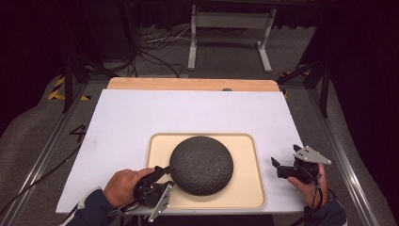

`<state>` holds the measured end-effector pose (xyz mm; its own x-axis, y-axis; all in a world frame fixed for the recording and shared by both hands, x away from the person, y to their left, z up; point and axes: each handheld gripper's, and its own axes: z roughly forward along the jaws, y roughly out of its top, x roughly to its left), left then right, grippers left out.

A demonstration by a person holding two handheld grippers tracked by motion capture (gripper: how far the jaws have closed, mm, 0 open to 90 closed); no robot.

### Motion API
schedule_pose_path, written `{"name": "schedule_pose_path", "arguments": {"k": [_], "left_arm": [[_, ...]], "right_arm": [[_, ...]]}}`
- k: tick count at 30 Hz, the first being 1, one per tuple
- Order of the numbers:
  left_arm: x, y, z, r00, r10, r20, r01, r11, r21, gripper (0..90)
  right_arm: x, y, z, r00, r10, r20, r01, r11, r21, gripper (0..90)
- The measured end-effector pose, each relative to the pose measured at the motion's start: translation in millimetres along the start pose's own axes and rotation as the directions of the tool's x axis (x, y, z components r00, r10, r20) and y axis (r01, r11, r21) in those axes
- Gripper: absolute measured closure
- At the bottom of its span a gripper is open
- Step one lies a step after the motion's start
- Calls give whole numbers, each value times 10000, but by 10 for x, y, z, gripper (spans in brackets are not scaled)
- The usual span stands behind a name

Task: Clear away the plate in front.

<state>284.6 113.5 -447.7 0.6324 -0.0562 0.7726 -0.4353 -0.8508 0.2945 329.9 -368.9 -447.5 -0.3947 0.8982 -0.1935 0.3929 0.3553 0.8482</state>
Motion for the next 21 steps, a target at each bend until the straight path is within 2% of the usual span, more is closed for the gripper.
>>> {"name": "schedule_pose_path", "arguments": {"k": [1,2,5,12,13,16,21], "left_arm": [[31,-21,-23,9996,-280,-21,279,9995,-143,444],[31,-21,-23,9996,-280,-21,279,9995,-143,426],[106,-89,-54,9947,-998,-247,994,9949,-170,386],[168,-152,-36,9876,-1527,-357,1521,9882,-190,314],[187,-166,-29,9842,-1679,-556,1664,9856,-309,281],[215,-190,-31,9813,-1818,-638,1803,9832,-286,244],[261,-248,-41,9713,-2252,-762,2234,9742,-317,211]], "right_arm": [[-3,-2,-1,10000,32,16,-32,10000,11,44],[-3,-2,-1,10000,32,16,-32,10000,11,44],[1,-4,6,10000,6,-3,-6,10000,26,44],[-4,-8,10,10000,38,7,-38,10000,24,44],[-3,-7,10,10000,48,-1,-48,10000,18,43],[1,-6,12,10000,6,-24,-6,10000,7,43],[1,-5,12,10000,8,-15,-8,10000,6,44]]}}
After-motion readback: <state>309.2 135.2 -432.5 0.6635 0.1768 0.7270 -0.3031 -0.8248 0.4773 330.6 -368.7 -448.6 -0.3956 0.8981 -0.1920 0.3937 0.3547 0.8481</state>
